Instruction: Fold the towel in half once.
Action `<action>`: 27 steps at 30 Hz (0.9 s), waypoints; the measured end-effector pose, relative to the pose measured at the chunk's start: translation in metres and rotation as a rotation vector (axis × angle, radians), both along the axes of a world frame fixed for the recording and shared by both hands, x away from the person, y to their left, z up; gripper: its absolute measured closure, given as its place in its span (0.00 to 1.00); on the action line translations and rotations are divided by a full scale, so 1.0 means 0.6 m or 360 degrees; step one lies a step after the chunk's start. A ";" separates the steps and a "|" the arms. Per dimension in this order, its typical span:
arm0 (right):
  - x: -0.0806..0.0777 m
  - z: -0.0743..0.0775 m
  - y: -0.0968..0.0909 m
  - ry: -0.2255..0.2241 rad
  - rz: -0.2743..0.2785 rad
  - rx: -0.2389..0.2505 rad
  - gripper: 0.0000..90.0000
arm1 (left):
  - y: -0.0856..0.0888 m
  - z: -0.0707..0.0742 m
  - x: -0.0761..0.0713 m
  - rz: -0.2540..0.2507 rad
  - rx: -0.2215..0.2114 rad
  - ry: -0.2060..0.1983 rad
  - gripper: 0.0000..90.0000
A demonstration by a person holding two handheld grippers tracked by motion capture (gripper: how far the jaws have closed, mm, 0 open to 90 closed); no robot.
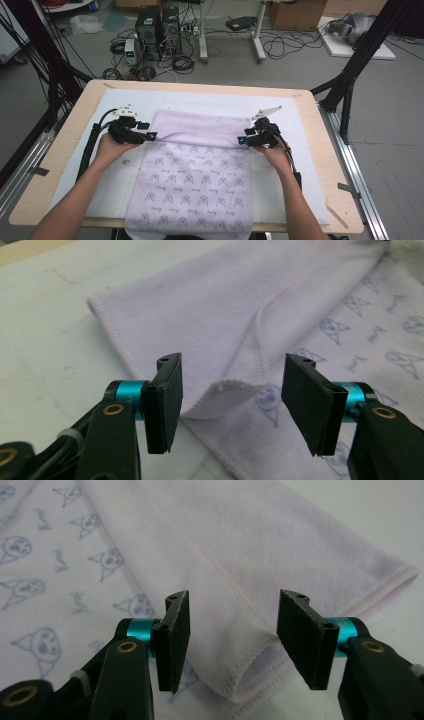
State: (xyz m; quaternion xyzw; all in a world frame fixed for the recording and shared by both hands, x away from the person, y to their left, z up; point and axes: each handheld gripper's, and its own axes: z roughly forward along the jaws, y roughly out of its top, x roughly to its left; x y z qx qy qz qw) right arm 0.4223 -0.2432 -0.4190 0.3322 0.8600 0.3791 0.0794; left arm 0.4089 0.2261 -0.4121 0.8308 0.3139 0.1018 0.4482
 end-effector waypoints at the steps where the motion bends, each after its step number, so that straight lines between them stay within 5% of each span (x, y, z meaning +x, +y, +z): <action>1: -0.002 -0.004 -0.003 0.0009 -0.0009 0.0008 0.53 | -0.002 -0.003 0.001 -0.0002 0.0017 0.0009 0.46; 5: -0.007 -0.014 -0.009 0.0031 0.0006 0.0011 0.70 | -0.015 -0.019 0.005 -0.0061 0.0065 0.0038 0.51; 9: -0.012 -0.014 -0.014 0.0046 0.0036 0.0062 0.92 | -0.024 -0.033 0.006 -0.0128 0.0161 0.0062 0.93; 11: -0.013 -0.013 -0.013 0.0047 0.0056 0.0059 0.94 | -0.022 -0.033 0.004 -0.0120 0.0155 0.0048 0.99; 14: -0.019 -0.007 -0.015 0.0037 0.0070 0.0066 0.94 | -0.015 -0.023 -0.003 -0.0102 0.0146 0.0024 1.00; 21: -0.053 0.042 -0.024 -0.0119 0.0095 0.0187 0.95 | 0.008 0.019 -0.042 -0.0086 -0.0049 -0.0077 1.00; 27: -0.097 0.071 -0.023 -0.0216 0.0178 0.0173 0.95 | 0.015 0.026 -0.073 -0.0121 -0.0035 -0.0125 1.00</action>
